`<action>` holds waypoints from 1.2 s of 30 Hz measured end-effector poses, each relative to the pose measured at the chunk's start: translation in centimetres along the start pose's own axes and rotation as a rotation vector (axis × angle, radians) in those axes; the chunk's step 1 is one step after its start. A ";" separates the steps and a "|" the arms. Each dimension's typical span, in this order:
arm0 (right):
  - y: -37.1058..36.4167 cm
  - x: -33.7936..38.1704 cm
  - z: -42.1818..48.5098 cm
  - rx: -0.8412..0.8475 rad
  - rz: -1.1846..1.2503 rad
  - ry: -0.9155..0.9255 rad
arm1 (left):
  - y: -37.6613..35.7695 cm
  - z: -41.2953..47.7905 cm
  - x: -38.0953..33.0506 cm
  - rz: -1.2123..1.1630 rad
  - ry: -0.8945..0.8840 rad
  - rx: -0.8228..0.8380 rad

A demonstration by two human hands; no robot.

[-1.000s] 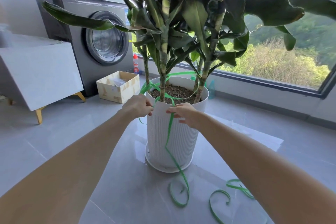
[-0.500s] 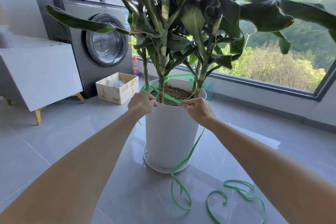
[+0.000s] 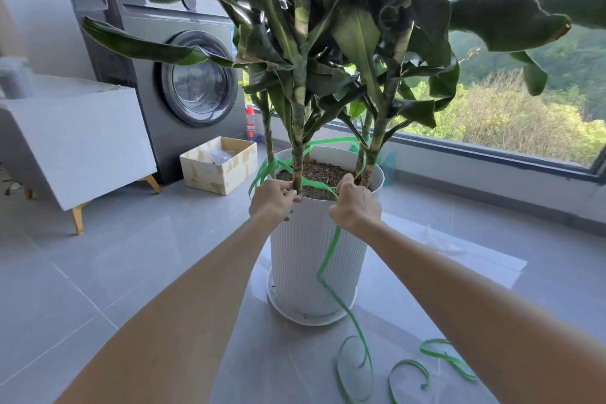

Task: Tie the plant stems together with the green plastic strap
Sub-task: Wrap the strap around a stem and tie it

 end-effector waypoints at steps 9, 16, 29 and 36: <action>-1.4 1.0 2.4 0.082 0.177 -0.024 | 0.0 0.8 0.7 -0.213 0.104 0.011; -2.4 2.0 2.6 0.074 0.464 -0.076 | 0.4 1.2 -0.1 -0.314 0.037 -0.135; 0.8 2.9 3.0 -0.176 0.698 -0.110 | 2.8 1.6 -2.0 -0.137 -0.064 -0.349; 2.0 2.7 2.9 -0.219 0.680 -0.118 | 2.0 1.9 -2.7 -0.303 0.034 -0.344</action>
Point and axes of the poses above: each hand's wrist, its own z-axis towards the middle knuckle, its own y-axis out of the back of the hand, x = y × z, the point moved 2 cm from there along z, towards the middle knuckle, and after that the axes turned 13 degrees about -x, right-handed, at the moved point
